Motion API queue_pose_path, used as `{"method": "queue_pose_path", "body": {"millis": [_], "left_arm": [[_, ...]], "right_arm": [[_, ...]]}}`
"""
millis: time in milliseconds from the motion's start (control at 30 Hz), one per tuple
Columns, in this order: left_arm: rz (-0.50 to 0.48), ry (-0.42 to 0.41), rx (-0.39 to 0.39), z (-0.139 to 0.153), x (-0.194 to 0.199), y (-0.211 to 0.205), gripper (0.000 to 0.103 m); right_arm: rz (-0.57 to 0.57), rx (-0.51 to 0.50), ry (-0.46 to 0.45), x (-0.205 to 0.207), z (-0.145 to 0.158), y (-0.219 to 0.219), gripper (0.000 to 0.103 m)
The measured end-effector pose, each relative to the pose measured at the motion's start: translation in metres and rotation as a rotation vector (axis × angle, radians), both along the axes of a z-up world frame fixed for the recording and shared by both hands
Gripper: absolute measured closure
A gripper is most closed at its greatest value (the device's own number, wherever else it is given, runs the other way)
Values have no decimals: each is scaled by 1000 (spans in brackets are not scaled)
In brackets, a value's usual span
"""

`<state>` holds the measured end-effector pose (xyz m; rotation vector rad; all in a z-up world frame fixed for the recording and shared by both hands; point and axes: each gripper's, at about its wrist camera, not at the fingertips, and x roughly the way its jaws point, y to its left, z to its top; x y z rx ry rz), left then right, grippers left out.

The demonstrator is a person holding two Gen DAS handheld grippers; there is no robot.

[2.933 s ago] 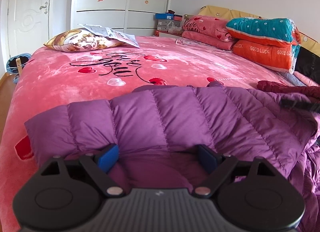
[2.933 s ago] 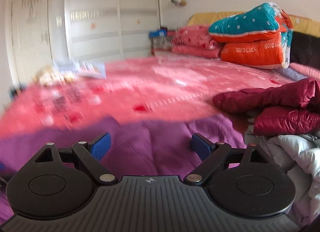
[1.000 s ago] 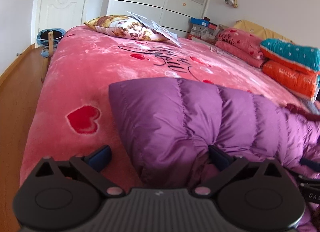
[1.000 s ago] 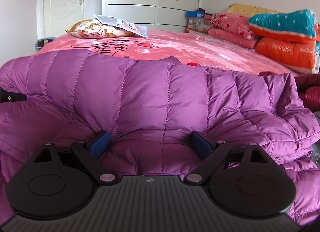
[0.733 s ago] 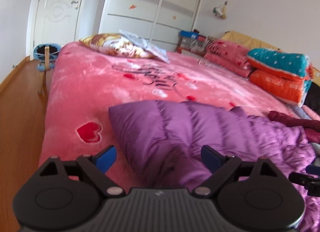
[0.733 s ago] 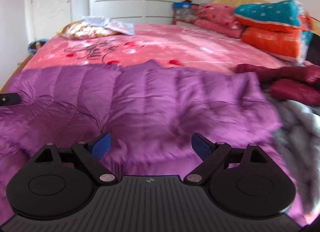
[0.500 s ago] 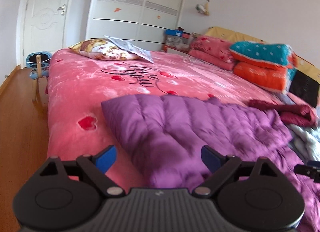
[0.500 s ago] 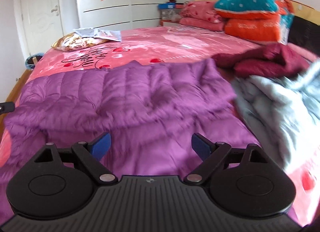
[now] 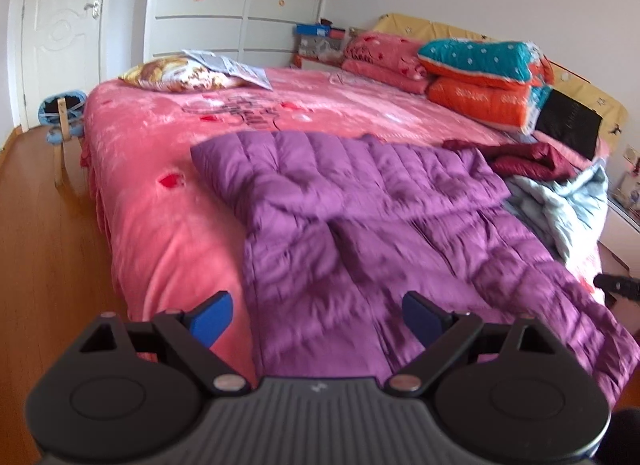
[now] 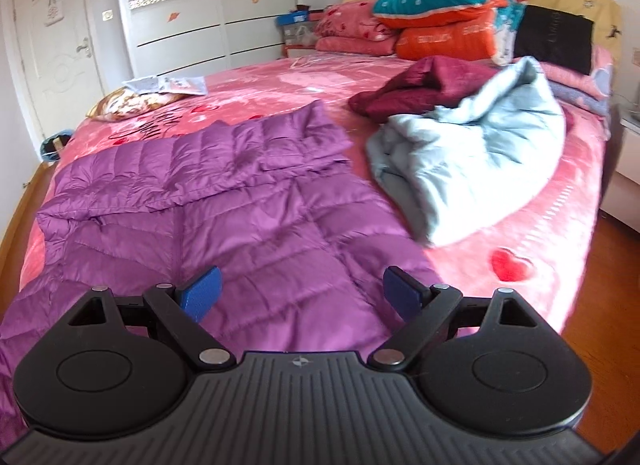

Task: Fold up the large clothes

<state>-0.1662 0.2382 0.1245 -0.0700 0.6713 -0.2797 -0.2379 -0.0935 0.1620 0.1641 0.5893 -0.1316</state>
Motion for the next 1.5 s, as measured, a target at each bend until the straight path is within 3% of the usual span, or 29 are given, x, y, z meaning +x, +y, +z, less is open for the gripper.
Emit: {"method": "queue_pose_path", "body": {"millis": [400, 767, 933, 1067, 1433, 1500], "left_arm": [[-71, 137, -78, 2, -60, 1, 8], [10, 268, -176, -20, -66, 9, 8], [34, 335, -208, -36, -58, 6, 8], [39, 386, -205, -47, -56, 0, 8], [-8, 333, -249, -31, -72, 2, 8], [-20, 319, -257, -27, -76, 2, 7]], "right_arm": [[-144, 86, -12, -61, -2, -53, 0], [-185, 309, 54, -71, -51, -94, 0], [-174, 285, 94, -58, -63, -92, 0], [-159, 335, 102, -55, -69, -99, 0], [-5, 234, 135, -119, -71, -113, 0], [-40, 219, 135, -123, -75, -115, 0]]}}
